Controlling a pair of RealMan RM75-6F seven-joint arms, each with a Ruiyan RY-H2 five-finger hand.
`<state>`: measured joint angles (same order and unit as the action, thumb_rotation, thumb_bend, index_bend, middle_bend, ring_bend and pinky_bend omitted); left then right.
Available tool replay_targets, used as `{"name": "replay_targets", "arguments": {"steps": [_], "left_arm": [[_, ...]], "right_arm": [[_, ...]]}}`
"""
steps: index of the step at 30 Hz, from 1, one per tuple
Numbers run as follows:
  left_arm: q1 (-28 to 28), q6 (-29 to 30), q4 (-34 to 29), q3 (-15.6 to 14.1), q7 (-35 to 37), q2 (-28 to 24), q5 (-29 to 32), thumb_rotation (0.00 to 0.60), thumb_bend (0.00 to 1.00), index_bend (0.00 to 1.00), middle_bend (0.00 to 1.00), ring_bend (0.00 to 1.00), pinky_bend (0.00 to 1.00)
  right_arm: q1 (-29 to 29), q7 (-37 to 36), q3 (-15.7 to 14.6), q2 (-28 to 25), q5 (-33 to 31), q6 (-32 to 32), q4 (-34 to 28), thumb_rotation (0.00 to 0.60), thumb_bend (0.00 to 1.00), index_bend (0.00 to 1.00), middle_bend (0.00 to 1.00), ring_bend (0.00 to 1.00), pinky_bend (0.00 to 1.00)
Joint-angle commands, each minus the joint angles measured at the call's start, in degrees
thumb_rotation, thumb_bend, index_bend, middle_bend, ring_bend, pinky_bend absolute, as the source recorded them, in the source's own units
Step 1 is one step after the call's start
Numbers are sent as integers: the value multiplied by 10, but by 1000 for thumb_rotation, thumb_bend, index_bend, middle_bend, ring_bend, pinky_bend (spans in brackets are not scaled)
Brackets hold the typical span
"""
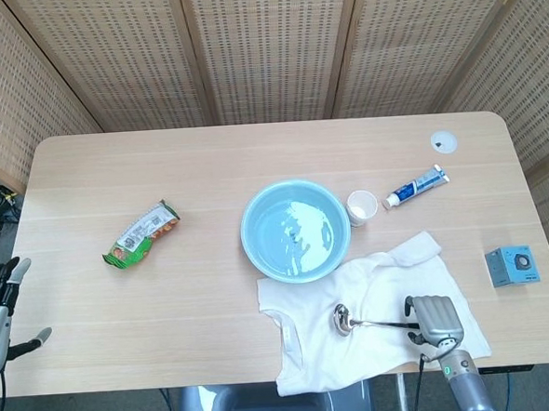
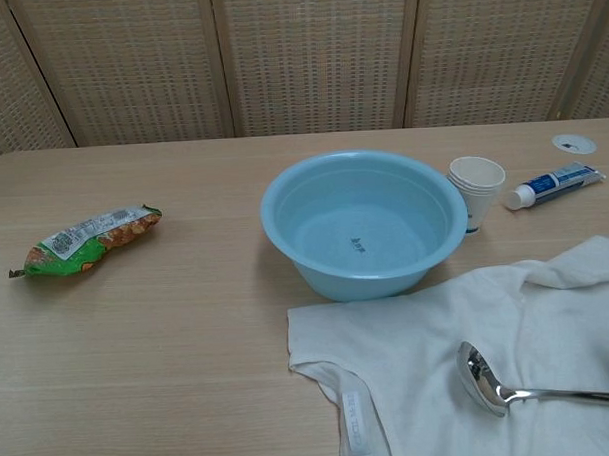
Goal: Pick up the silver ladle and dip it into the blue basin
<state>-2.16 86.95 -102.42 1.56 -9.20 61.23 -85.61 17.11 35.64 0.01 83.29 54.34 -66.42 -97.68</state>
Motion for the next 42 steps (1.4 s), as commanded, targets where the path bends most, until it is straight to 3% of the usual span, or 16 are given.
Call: {"name": "replay_targets", "arguments": {"steps": [1,26,38,42], "left_arm": [[0,0,0,0,0,0,0,600,0,0,0,0,0],[0,1,1,0,1,0,2,600,0,0,0,0,0],[0,2,0,0,1,0,2,600,0,0,0,0,0],[1,3,-1,0,4,-2,1,600,0,0,0,0,0]], "right_arm": [[1,4,-3,8,1,-3,6,600,421,511,976,1000,1000],[10,30,-3,55,-21,-6,71,600,432,531,974,1000,1000],[11,17,2,48,-23,-2,67,600,643,599,976,1000,1000],[9,3,4,39,-10,-9,56,600,669,619,982,1000,1000]]}}
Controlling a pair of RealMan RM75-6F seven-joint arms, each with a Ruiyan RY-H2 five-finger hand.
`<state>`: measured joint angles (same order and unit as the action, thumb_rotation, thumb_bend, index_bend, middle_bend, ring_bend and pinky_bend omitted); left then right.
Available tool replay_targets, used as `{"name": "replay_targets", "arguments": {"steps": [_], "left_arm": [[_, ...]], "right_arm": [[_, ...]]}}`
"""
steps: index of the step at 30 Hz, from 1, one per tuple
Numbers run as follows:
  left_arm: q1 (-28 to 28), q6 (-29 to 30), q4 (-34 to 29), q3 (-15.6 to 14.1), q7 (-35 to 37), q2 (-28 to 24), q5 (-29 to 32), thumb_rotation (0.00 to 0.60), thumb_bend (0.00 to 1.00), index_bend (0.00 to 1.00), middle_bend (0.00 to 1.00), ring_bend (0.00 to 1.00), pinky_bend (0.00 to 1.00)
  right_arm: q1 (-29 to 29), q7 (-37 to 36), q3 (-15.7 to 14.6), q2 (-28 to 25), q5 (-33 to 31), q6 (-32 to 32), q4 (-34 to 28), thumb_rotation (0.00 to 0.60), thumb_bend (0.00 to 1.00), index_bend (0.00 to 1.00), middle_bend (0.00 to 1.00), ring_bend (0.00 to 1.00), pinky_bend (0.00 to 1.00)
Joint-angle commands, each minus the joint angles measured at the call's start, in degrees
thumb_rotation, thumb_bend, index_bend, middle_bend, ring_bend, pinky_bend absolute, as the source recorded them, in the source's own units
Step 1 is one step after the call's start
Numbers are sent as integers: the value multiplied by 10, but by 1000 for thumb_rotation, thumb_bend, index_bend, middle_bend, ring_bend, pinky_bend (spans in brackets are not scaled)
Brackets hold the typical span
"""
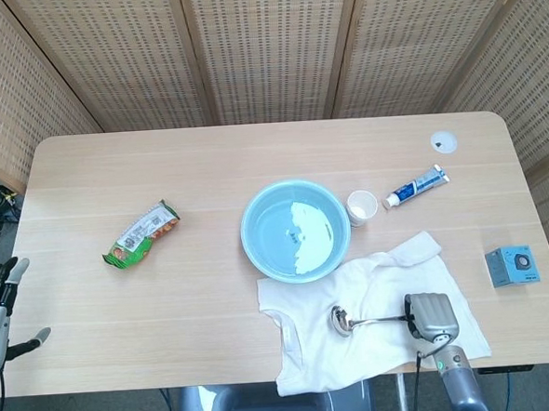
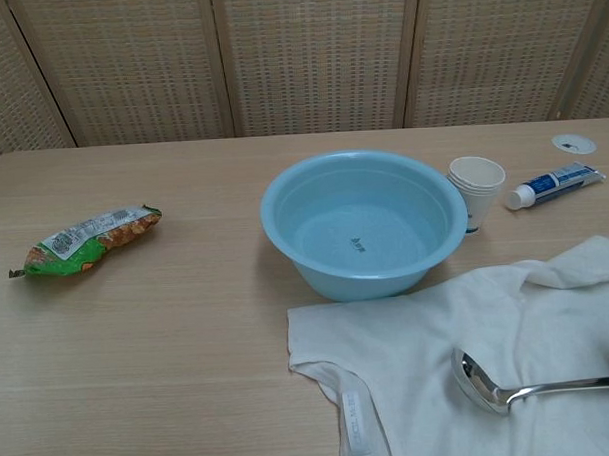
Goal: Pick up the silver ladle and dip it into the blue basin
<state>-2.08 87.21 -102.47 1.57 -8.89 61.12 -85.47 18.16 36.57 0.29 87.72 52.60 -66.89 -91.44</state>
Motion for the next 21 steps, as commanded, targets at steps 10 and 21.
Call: {"name": "replay_targets", "arguments": {"steps": [10,21], "left_arm": [[2,4,-1,0,8,-4,-3,600,0,0,0,0,0],[2,5,-2,2,11,-6,-2,600,0,0,0,0,0]], "right_arm": [[-14,-32,-12,-36,81,-40,-41,600,695,646,982,1000,1000],[-23,-47,-22,-84,141,-62,-104,600,697,659,982,1000,1000]]}}
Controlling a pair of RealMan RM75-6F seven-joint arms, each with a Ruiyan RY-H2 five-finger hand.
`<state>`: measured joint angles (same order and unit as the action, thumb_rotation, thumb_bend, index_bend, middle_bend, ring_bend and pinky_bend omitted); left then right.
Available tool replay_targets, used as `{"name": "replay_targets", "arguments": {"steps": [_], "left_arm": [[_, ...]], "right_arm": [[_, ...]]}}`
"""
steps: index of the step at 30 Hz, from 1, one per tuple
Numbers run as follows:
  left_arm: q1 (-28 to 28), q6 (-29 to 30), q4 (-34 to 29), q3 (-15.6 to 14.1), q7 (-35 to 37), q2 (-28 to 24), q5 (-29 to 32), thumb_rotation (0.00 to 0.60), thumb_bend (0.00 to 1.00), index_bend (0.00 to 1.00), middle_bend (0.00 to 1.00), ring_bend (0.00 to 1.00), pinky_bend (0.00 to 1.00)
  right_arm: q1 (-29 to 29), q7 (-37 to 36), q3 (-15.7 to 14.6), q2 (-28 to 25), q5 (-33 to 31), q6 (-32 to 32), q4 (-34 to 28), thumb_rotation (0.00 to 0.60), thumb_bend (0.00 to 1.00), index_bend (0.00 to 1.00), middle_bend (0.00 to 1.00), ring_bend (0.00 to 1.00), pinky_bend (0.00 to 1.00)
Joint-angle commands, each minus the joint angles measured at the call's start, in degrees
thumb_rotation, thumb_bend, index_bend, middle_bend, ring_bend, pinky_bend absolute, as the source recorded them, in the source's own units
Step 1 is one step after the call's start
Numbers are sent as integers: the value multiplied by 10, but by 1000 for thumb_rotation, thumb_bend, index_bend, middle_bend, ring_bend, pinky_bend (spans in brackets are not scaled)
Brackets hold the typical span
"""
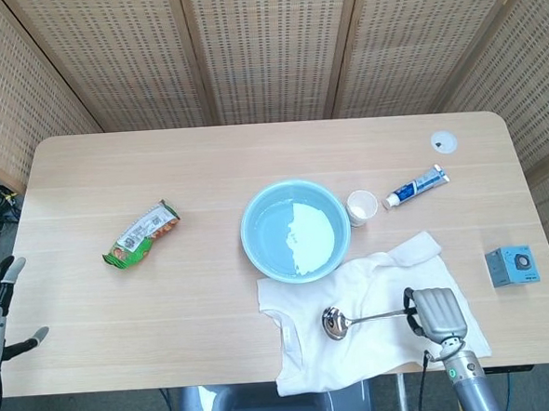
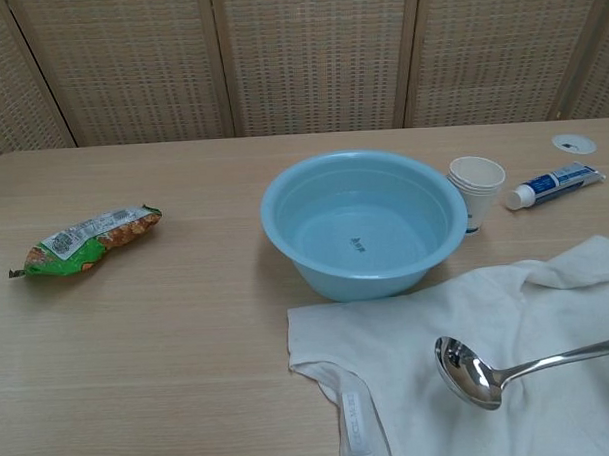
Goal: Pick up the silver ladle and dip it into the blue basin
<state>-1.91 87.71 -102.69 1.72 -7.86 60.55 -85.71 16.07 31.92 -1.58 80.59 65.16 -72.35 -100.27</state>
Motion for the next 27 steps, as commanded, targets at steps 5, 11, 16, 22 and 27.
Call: {"name": "replay_targets", "arguments": {"steps": [5,11,16,22,27], "left_arm": [[0,-1,0,1,2,-1,2,600,0,0,0,0,0],[-2,-4,1,2,5,-2,4,600,0,0,0,0,0],[-6,-11,4,4,7,-2,12,600,0,0,0,0,0],[-9,-20,7,7,9,-1,23,600,0,0,0,0,0],[-13,-27,9,11,12,0,34,600,0,0,0,0,0]], "right_arm": [[-2,18,-5,-33,41,-20,-52,600,698,659,982,1000,1000],[18,65,19,-69,38,-21,-122,600,699,665,982,1000,1000],[54,118,65,-86,-18,-11,-157,600,698,667,982,1000,1000],[105,169,125,-96,-108,-3,-181,600,699,671,982,1000,1000],[178,246,191,-87,-215,-17,-176,600,699,673,982,1000,1000]]}}
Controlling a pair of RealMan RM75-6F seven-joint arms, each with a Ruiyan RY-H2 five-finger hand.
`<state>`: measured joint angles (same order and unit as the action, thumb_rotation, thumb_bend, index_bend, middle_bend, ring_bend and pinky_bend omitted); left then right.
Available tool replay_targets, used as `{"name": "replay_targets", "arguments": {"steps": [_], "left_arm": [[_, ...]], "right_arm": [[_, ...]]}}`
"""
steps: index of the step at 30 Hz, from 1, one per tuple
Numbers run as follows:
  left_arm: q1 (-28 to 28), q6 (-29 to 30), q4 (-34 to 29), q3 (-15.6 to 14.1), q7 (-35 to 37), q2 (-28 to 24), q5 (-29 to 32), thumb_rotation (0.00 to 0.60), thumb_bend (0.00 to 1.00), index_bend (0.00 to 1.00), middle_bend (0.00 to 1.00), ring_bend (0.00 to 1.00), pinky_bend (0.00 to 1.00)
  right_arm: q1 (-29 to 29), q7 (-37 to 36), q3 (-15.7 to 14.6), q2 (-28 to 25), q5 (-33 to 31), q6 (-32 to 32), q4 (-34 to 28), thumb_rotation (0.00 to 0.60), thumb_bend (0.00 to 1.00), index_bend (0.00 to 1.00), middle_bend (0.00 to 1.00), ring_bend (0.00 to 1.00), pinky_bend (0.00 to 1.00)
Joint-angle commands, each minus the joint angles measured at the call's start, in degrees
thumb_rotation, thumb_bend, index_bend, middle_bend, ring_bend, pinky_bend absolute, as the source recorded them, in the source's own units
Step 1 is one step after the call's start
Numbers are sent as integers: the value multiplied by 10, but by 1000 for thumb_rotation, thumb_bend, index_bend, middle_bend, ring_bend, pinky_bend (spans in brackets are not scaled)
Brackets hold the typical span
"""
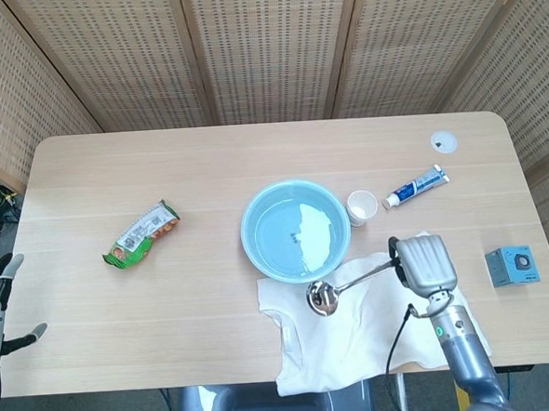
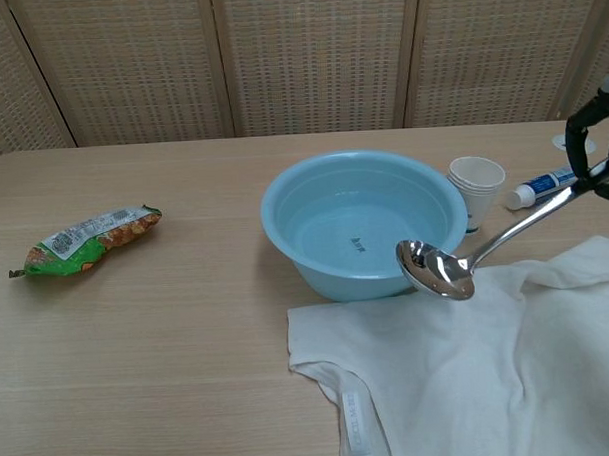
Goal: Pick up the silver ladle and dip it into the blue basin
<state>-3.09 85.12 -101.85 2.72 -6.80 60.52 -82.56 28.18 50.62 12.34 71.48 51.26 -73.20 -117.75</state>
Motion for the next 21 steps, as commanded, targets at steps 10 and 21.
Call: {"name": "replay_targets", "arguments": {"steps": [10,21], "left_arm": [[-5,-8,1,7,12,-3,17,600,0,0,0,0,0],[-15,-38,19,14,31,-2,49,600,0,0,0,0,0]], "right_arm": [[200,173,99,89,-205,-29,129,600,703,676,983,1000,1000],[286,223,73,201,-257,-3,321,600,703,682,983,1000,1000]]}}
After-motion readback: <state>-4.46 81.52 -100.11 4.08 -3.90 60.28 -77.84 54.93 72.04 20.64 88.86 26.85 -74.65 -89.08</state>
